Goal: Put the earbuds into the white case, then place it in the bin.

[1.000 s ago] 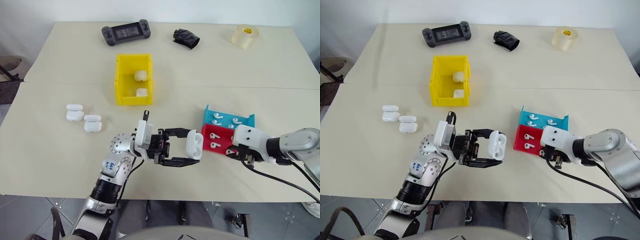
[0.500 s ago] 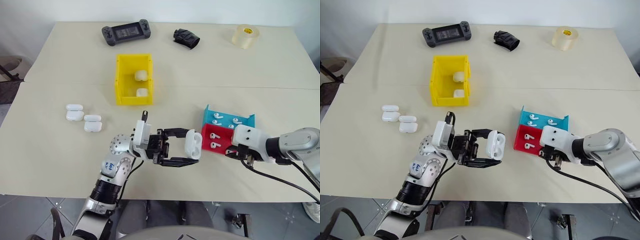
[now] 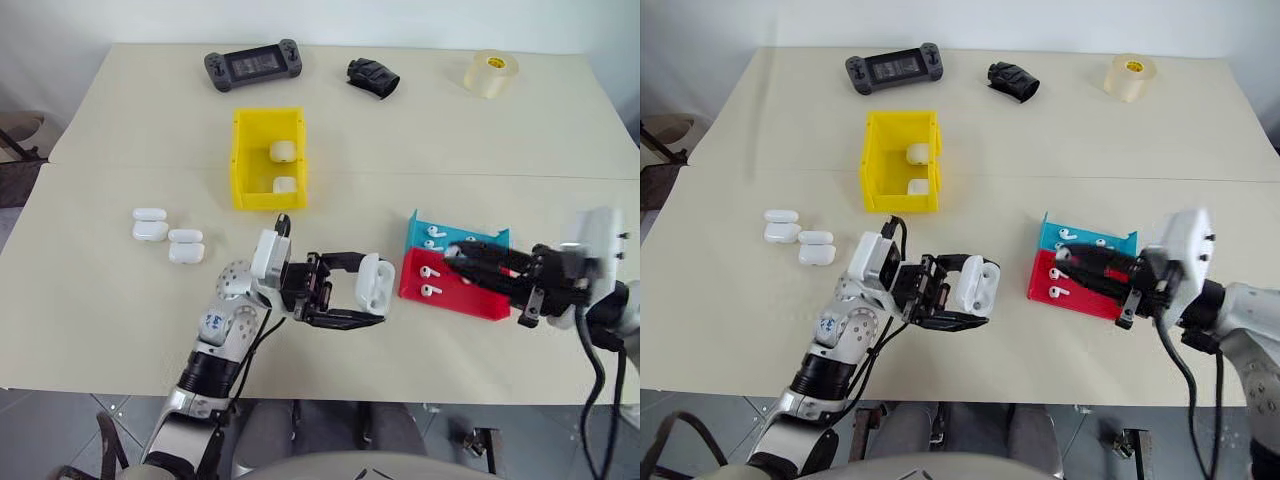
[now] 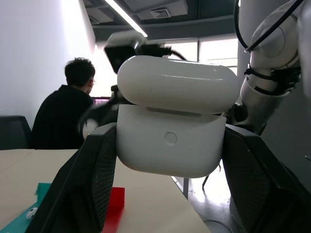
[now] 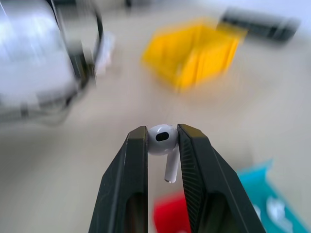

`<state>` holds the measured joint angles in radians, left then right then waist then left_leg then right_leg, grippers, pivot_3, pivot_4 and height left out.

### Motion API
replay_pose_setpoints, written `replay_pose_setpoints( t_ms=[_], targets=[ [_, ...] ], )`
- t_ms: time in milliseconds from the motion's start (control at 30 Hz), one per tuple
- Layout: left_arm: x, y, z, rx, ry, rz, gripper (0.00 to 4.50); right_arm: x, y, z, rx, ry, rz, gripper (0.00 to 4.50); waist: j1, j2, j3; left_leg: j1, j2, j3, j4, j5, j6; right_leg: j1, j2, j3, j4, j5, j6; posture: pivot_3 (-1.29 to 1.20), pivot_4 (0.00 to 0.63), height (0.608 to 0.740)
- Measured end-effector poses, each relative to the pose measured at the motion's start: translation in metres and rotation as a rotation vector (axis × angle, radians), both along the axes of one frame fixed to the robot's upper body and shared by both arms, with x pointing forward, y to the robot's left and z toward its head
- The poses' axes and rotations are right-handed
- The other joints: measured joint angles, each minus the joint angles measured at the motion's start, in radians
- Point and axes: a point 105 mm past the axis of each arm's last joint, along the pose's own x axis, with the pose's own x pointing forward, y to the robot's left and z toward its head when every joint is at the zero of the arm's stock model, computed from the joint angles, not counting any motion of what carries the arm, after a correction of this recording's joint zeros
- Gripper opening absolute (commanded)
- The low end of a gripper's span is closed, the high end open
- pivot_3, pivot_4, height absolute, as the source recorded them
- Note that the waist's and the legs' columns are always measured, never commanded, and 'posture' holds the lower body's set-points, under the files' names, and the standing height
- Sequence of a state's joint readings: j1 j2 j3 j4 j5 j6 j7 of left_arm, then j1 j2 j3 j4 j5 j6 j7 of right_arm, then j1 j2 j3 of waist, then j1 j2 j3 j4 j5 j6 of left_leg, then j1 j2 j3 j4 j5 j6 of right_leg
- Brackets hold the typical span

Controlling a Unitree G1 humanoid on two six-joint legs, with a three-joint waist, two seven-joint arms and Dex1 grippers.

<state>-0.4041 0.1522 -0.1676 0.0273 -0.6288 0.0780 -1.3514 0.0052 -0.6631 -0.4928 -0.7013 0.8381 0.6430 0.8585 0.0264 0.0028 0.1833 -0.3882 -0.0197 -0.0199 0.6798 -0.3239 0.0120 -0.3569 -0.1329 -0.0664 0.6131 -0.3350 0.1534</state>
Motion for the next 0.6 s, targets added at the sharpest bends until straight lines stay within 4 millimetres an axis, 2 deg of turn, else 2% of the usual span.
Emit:
replay_pose_setpoints(
  t_ms=[100,233,400,600],
  targets=[
    [0.005,-0.002,0.003,0.012,0.021,-0.022,2.84,-0.006,0.013,0.012,0.176,-0.079,-0.007,0.53,-0.001,0.0,0.0,0.0,0.0,0.0,0.0,0.0,0.0,-0.001,0.0,0.001,0.001,0.0,0.0,0.0,0.15,0.74],
    [0.007,-0.004,0.01,0.021,0.022,-0.059,2.84,-0.015,0.037,0.017,0.295,-0.131,0.053,0.53,-0.002,0.0,0.0,0.0,-0.001,0.0,0.0,0.0,0.0,-0.002,0.0,0.002,0.004,0.0,0.0,0.0,0.15,0.74],
    [0.015,-0.004,0.014,0.038,0.051,-0.087,2.84,-0.014,0.059,0.012,0.321,-0.158,0.078,0.53,-0.004,0.0,0.0,0.0,-0.003,0.001,0.0,0.0,0.0,-0.004,0.001,0.003,0.006,0.0,0.0,0.0,0.15,0.74],
    [0.018,-0.004,0.019,0.021,0.062,-0.093,2.84,-0.015,0.071,0.009,0.334,-0.181,0.099,0.53,-0.003,0.0,0.0,0.001,-0.003,0.001,0.0,0.0,0.0,-0.004,0.001,0.003,0.006,0.0,0.0,0.0,0.15,0.74]
  ],
)
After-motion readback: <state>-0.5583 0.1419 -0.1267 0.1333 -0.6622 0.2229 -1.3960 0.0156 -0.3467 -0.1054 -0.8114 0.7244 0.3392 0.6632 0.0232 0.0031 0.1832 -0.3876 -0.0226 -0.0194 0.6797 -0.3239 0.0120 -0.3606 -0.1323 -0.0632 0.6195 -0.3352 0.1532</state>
